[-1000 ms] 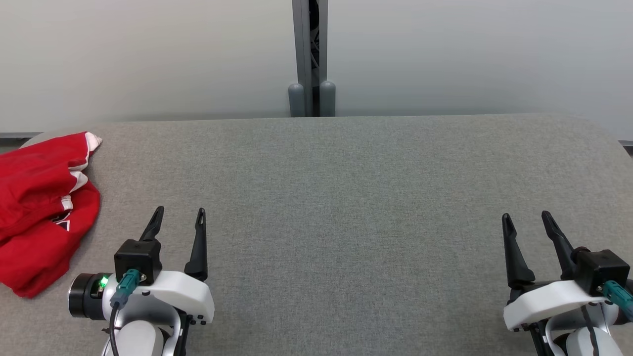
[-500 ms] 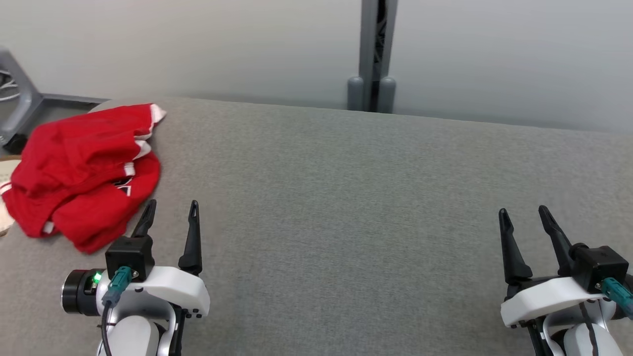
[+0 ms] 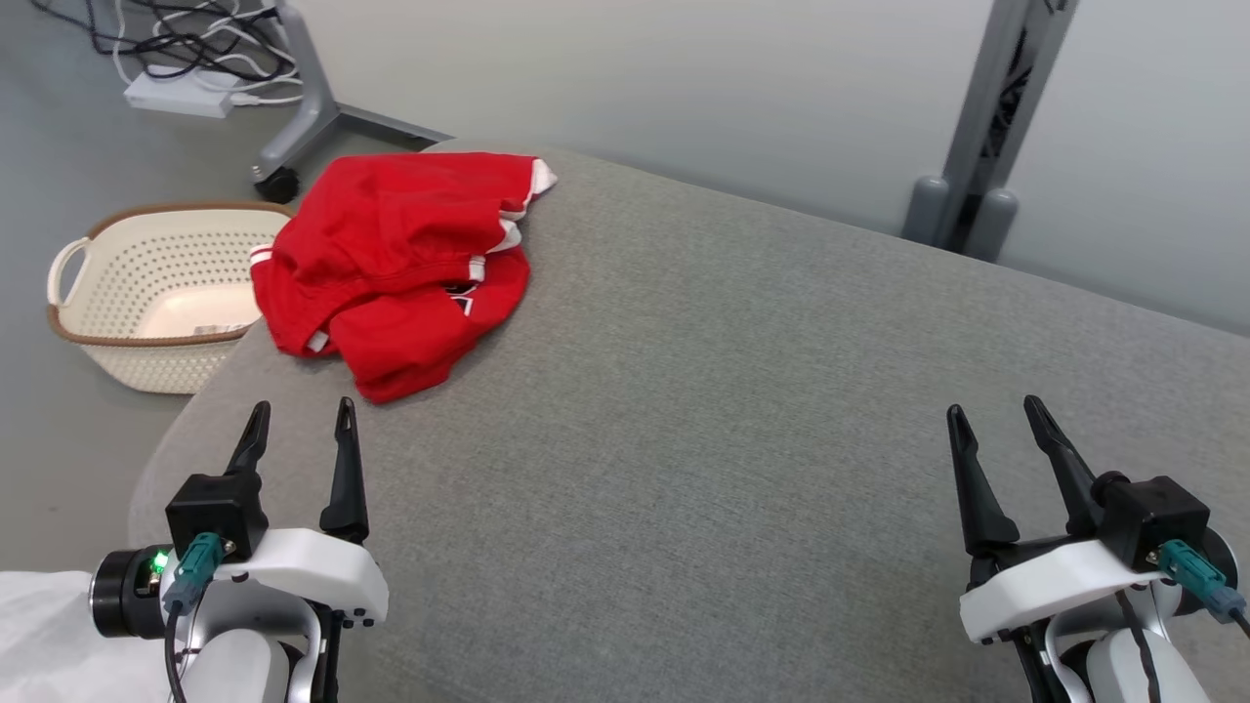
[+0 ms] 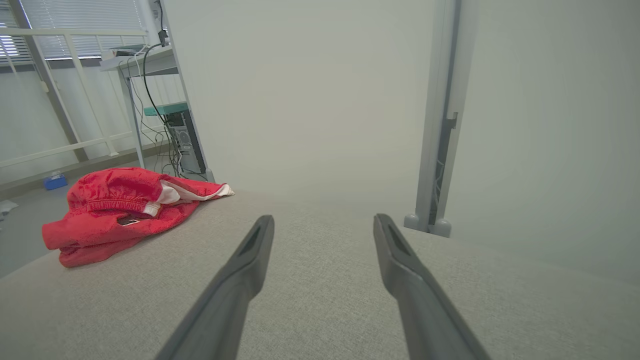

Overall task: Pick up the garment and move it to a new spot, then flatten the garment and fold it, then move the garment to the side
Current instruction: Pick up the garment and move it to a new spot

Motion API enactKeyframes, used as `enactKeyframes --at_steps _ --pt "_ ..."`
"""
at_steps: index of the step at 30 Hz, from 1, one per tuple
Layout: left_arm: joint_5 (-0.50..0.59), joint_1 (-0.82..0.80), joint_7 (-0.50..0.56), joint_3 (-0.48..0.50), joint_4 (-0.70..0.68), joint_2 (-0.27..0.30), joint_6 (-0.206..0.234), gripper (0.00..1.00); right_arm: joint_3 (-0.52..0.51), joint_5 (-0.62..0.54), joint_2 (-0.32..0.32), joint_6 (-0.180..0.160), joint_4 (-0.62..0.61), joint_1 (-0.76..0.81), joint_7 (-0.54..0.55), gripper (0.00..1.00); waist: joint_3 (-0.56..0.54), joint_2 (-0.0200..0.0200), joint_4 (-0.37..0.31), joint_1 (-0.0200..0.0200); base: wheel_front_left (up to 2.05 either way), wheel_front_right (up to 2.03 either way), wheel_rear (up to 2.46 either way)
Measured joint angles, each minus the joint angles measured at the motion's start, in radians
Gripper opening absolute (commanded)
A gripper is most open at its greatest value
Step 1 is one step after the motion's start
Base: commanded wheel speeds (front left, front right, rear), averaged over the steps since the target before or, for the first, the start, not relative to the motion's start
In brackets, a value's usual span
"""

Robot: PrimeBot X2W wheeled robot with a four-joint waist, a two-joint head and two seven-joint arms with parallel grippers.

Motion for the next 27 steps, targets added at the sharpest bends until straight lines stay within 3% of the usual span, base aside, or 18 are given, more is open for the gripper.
enactKeyframes --at_steps 9,27 --pt "-0.017 0.015 -0.003 0.005 -0.006 0.0 0.005 1.0 0.005 0.002 0.001 0.0 0.002 -0.008 0.0 1.0 0.01 0.0 0.089 0.0 0.0 0.0 0.0" --pt "-0.036 0.01 -0.009 -0.003 -0.001 -0.002 0.013 1.0 0.007 -0.007 0.0 0.0 0.006 -0.014 0.003 1.0 0.021 0.0 0.095 0.0 0.0 0.0 0.0"
